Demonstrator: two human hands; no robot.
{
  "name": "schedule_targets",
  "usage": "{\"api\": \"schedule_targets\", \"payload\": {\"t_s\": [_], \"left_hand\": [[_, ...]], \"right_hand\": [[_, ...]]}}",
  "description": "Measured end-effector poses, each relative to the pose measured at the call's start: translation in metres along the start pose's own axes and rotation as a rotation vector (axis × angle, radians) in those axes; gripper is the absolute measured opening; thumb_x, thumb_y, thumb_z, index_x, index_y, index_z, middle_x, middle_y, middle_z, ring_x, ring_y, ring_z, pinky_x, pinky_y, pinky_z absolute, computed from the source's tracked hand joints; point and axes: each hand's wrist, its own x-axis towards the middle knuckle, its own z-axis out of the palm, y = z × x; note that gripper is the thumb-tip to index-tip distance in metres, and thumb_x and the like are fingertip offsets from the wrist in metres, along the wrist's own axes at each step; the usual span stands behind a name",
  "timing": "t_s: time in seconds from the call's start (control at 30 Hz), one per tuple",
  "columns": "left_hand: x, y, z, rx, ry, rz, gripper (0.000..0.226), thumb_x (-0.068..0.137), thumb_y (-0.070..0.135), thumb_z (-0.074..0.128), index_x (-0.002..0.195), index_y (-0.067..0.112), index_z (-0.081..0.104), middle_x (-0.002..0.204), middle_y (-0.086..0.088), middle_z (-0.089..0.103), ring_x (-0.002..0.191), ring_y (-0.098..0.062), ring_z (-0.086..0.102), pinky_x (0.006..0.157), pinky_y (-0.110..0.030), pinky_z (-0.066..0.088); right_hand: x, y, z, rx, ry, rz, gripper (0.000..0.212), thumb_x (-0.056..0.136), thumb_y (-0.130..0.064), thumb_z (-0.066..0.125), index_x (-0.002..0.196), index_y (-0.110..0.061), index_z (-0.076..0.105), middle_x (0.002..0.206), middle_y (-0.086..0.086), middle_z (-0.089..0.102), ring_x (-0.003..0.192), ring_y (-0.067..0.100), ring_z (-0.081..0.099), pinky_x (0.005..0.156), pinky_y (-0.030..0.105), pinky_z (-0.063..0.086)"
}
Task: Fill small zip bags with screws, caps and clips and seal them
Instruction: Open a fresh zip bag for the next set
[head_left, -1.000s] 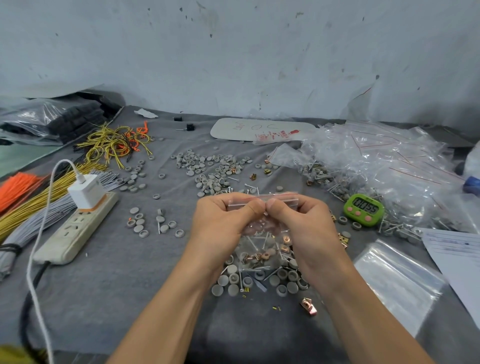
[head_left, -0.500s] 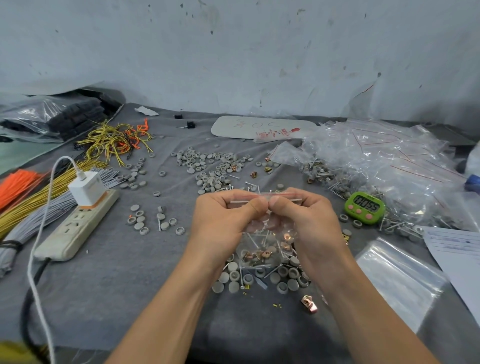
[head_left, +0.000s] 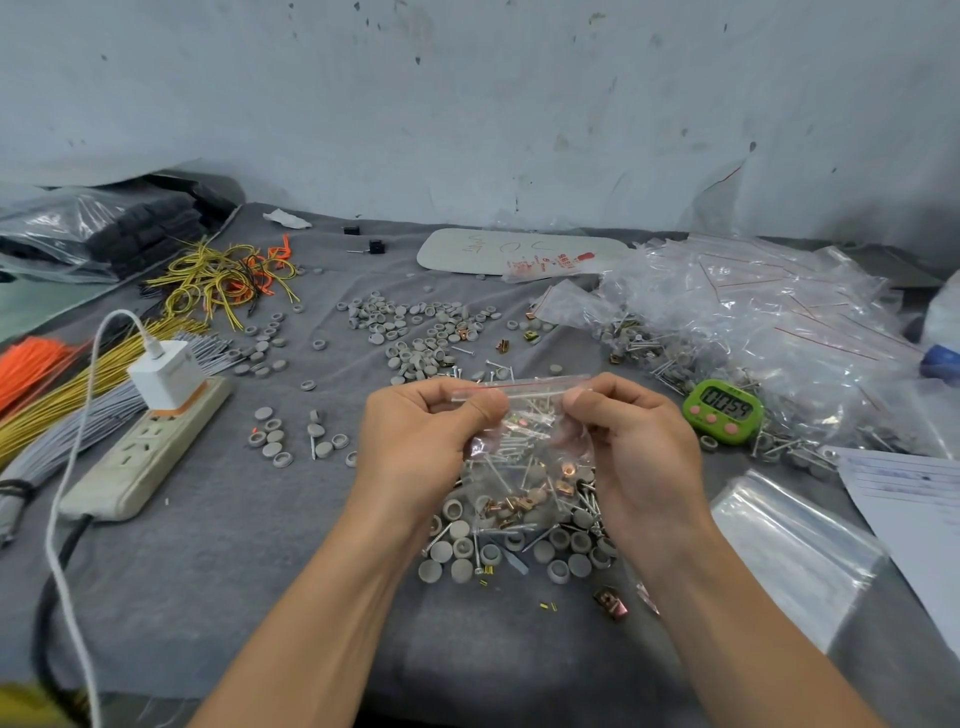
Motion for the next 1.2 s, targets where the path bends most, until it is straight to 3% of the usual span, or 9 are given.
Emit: {"api": "schedule_targets", "payload": {"t_s": [0.17, 0.3, 0.43, 0.53, 0.7, 0.8, 1.0, 1.2], "left_hand": [[0.000, -0.001, 0.004, -0.002, -0.016, -0.035, 0.013, 0.083, 0.008, 0.081, 0.072, 0.012, 0.078, 0.066, -0.009, 0.073, 0.055, -0.014, 0.064, 0.051, -0.022, 0.053], [-0.002, 0.000, 0.006, 0.003, -0.063, -0.038, 0.007, 0.083, 0.009, 0.082, 0.077, 0.012, 0.079, 0.072, -0.011, 0.076, 0.062, -0.016, 0.067, 0.057, -0.022, 0.057], [-0.004, 0.001, 0.010, 0.003, -0.077, 0.011, 0.021, 0.082, 0.005, 0.082, 0.071, 0.023, 0.081, 0.073, -0.009, 0.077, 0.061, -0.012, 0.069, 0.056, -0.020, 0.055], [-0.004, 0.001, 0.014, -0.021, -0.076, 0.052, 0.023, 0.080, 0.004, 0.082, 0.071, 0.025, 0.081, 0.071, -0.007, 0.076, 0.060, -0.011, 0.069, 0.056, -0.019, 0.053], [-0.004, 0.001, 0.014, -0.017, -0.066, 0.097, 0.016, 0.079, 0.000, 0.080, 0.070, 0.013, 0.079, 0.066, -0.008, 0.073, 0.057, -0.012, 0.067, 0.055, -0.020, 0.051], [-0.003, 0.000, 0.014, -0.017, -0.042, 0.121, 0.022, 0.079, -0.004, 0.077, 0.065, 0.013, 0.077, 0.059, -0.004, 0.069, 0.051, -0.008, 0.062, 0.050, -0.016, 0.047], [-0.003, -0.002, 0.012, 0.012, -0.107, 0.139, 0.014, 0.085, 0.002, 0.078, 0.079, 0.015, 0.079, 0.066, -0.001, 0.074, 0.055, -0.005, 0.065, 0.052, -0.016, 0.049], [-0.001, -0.002, 0.012, -0.002, -0.091, 0.149, 0.013, 0.081, 0.001, 0.081, 0.079, 0.014, 0.082, 0.069, -0.010, 0.075, 0.058, -0.013, 0.065, 0.054, -0.021, 0.052]], "right_hand": [[0.003, 0.002, 0.002, -0.087, -0.030, -0.017, 0.033, 0.088, 0.003, 0.065, 0.061, -0.015, 0.071, 0.059, 0.006, 0.060, 0.055, 0.014, 0.055, 0.058, 0.020, 0.048], [0.001, 0.005, 0.006, -0.136, -0.062, -0.026, 0.024, 0.088, -0.002, 0.070, 0.073, -0.017, 0.080, 0.067, 0.003, 0.067, 0.062, 0.013, 0.057, 0.061, 0.020, 0.050], [-0.001, 0.007, 0.007, -0.118, -0.067, -0.029, 0.012, 0.085, -0.008, 0.073, 0.077, -0.015, 0.080, 0.075, 0.012, 0.065, 0.072, 0.023, 0.055, 0.067, 0.025, 0.049], [-0.001, 0.007, 0.010, -0.088, -0.058, -0.031, 0.020, 0.088, -0.002, 0.072, 0.075, -0.016, 0.080, 0.072, 0.007, 0.067, 0.066, 0.015, 0.058, 0.061, 0.020, 0.050], [0.000, 0.006, 0.013, -0.049, -0.084, -0.033, 0.032, 0.086, 0.005, 0.070, 0.066, -0.018, 0.077, 0.064, 0.002, 0.066, 0.059, 0.011, 0.058, 0.059, 0.019, 0.049], [-0.002, 0.008, 0.014, -0.049, -0.099, -0.023, 0.030, 0.087, 0.004, 0.070, 0.067, -0.017, 0.077, 0.067, 0.005, 0.066, 0.060, 0.012, 0.057, 0.058, 0.019, 0.048], [-0.003, 0.011, 0.014, -0.057, -0.084, -0.050, 0.023, 0.090, 0.003, 0.070, 0.077, -0.013, 0.080, 0.071, 0.003, 0.071, 0.061, 0.008, 0.062, 0.057, 0.017, 0.048], [-0.001, 0.011, 0.012, -0.032, -0.063, 0.005, 0.019, 0.087, -0.001, 0.072, 0.076, -0.012, 0.081, 0.069, 0.007, 0.068, 0.062, 0.014, 0.058, 0.059, 0.023, 0.048]]}}
